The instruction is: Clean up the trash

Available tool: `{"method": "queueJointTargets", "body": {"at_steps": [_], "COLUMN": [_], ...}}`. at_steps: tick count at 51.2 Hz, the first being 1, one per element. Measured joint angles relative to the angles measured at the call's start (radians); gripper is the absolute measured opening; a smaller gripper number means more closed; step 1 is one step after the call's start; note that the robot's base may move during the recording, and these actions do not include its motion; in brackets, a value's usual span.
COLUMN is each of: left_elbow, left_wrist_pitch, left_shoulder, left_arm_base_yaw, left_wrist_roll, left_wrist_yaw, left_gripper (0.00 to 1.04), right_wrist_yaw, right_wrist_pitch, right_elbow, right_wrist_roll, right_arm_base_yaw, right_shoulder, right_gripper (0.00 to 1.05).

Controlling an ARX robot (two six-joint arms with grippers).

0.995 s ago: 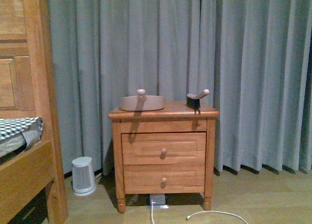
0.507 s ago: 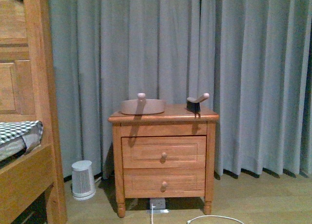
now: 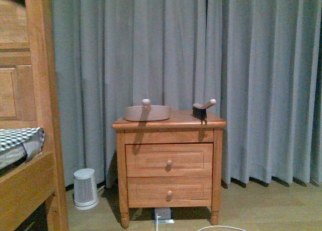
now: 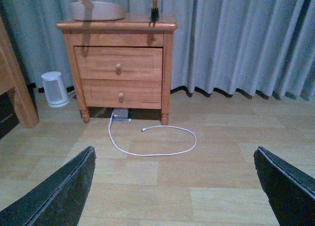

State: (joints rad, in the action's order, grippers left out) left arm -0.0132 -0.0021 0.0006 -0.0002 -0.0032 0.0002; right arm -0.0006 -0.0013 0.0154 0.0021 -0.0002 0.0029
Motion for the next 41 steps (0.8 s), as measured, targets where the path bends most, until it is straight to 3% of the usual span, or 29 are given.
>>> {"method": "queueJointTargets", "body": {"at_steps": [41], "left_elbow": [0.000], "left_wrist_pitch": [0.000], "left_shoulder": [0.000], "left_arm_base_yaw": [0.000], "left_wrist_roll": [0.000], "left_wrist_yaw": [0.000], "left_gripper": [0.97], "right_wrist_yaw": [0.000], "right_wrist_pitch": [0.000], "right_elbow": [0.000], "right_wrist_roll": [0.000], "right_arm_base_yaw": [0.000], "right_shoulder": [0.000], "right_gripper": [0.97]}}
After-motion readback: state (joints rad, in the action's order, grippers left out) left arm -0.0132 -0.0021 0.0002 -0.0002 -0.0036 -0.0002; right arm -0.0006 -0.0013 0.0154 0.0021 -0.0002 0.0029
